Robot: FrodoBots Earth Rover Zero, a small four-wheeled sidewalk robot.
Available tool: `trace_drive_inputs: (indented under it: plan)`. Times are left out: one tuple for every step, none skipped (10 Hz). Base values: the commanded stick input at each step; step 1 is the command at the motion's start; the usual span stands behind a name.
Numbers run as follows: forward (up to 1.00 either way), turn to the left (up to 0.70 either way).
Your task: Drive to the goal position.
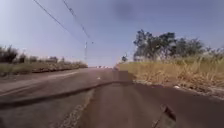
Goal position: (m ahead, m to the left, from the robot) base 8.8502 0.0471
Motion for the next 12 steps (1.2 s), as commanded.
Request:
trace_drive_inputs:
  plan:
    - [1.0, 0.0]
    - [1.0, 0.0]
    - [1.0, 0.0]
    - [1.0, 0.21]
    - [1.0, 0.06]
    - [1.0, 0.0]
    - [1.0, 0.0]
    - [1.0, 0.0]
    - [1.0, 0.0]
    - [1.0, 0.0]
    - [1.0, 0.0]
    - [1.0, 0.0]
